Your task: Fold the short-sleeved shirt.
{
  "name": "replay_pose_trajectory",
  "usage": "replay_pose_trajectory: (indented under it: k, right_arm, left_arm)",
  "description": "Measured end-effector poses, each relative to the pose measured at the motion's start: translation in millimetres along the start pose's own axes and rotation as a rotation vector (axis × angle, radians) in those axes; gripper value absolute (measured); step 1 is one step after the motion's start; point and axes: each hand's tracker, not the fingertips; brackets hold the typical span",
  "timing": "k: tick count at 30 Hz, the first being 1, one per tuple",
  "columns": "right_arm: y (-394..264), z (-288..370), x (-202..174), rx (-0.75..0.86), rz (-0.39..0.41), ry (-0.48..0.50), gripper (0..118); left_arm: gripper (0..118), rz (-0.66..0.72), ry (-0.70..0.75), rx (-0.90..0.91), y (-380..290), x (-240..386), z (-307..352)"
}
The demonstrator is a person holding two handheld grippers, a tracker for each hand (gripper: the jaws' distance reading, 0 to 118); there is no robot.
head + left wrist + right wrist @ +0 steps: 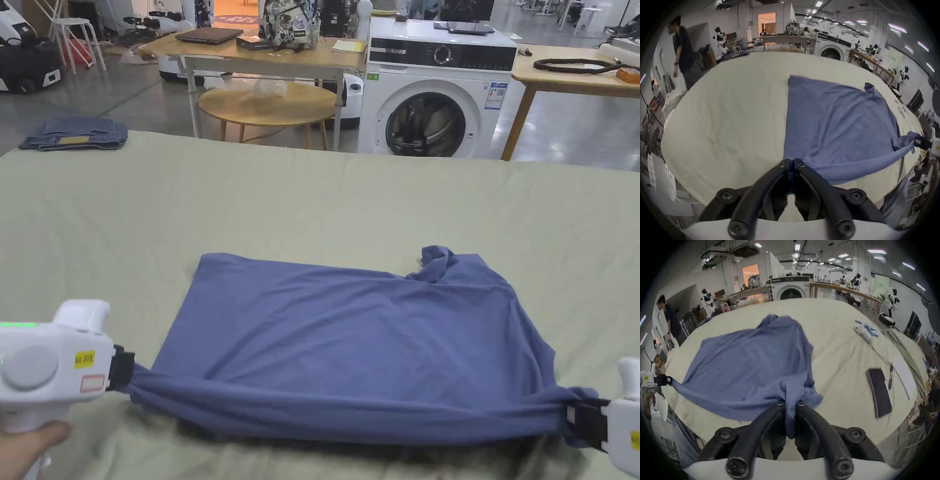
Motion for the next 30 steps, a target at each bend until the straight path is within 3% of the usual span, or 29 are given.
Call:
replay_pose_trajectory:
  k: [6, 13, 25, 27, 29, 30]
  right_arm:
    - [56.2, -37.3, -2.9, 0.022, -0.022, -0.018, 5]
    - [99.7, -105.1, -5.4, -0.058, -0.019, -0.053, 5]
    - [102.8, -179.1, -12.4, -0.153, 0.027, -0.100, 9]
    - [103.2, -180.1, -10.0, -0.142, 0.029, -0.103, 26]
    - [103.8, -173.3, -13.6, -0.098, 0.042, -0.121, 62]
    - [106.3, -173.2, -10.3, -0.071, 0.035, -0.117, 67]
  left_arm:
    - [0, -0.013, 0.009, 0.022, 60.3, 3.9, -38.9]
    - [0, -0.032, 0.035, -0.014, 105.7, 12.5, -96.2]
    - [3, -0.033, 0.052, -0.109, 105.7, 21.0, -157.8]
    - [14, -0.038, 0.056, -0.098, 103.0, 23.3, -157.0]
    - [37, -0.040, 0.050, -0.080, 101.6, 25.2, -152.4]
    - [37, -0.041, 0.052, -0.075, 101.2, 27.6, -149.4]
